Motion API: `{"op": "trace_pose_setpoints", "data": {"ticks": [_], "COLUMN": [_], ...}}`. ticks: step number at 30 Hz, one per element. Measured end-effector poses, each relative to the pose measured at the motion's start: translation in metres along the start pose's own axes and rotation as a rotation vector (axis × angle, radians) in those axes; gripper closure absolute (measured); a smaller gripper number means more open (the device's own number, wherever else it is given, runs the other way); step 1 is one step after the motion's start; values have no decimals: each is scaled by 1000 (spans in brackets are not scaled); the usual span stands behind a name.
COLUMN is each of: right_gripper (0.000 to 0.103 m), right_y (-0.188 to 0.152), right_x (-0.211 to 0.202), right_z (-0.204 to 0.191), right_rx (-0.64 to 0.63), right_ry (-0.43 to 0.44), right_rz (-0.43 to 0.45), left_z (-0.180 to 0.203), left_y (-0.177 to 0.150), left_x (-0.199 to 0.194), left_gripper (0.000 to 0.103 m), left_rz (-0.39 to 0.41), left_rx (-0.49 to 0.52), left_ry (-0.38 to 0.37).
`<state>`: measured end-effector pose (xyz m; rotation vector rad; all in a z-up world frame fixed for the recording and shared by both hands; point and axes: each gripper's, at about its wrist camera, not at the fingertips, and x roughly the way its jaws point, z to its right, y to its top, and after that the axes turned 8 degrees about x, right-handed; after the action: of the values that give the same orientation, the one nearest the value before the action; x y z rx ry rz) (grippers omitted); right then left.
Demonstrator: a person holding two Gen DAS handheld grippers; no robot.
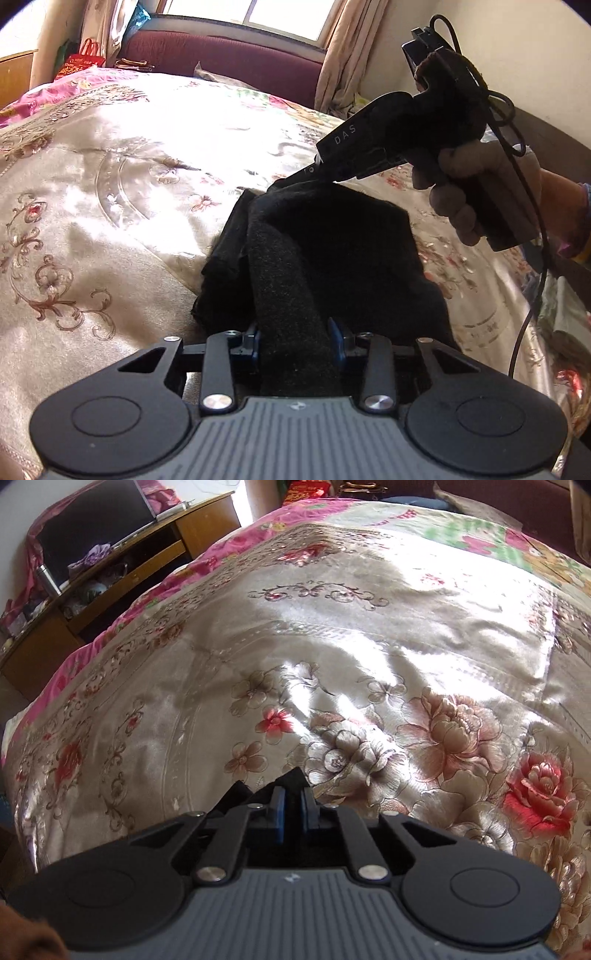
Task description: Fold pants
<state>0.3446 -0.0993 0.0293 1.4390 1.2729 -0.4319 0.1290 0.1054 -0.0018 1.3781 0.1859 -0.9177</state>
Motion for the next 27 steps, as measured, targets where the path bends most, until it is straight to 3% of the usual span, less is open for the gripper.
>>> {"op": "trace_pose_setpoints", "data": {"ticks": [4,8,10,13,18,20,24,27], "right_gripper": [77,74,69,69,67,71,72,70], "right_y": [-1,2,-3,-12,-15,-12,-8,-14], "right_x": [-1,-38,-46,-37,-1,-2,-13,6], "right_z": [5,-3,-21,-41,-43,-42,-32,-18], "right_rx": [-1,3,-86,-189,-212,-216,-163,-94], "right_ry": [-9,62,109,96,99,158,380,379], "right_rz": [-5,51,8,-59,-300,-340,-365,-379], "left_z": [-10,-22,-22,-15,-7,-7,-12,-10], "left_y": [-9,-10,-10,-10,-13,-15,-17,-17], "left_x": [6,3,3,2,1,1,0,2], "left_gripper": [50,49,49,49,46,45,45,44], "left_rz": [-15,-8,-3,0,7,13,19,21], "left_rx": [-41,-118,-127,-94,-35,-26,-33,-26], "left_ry": [-38,-94,-105,-85,-55,-56,-72,-74]}}
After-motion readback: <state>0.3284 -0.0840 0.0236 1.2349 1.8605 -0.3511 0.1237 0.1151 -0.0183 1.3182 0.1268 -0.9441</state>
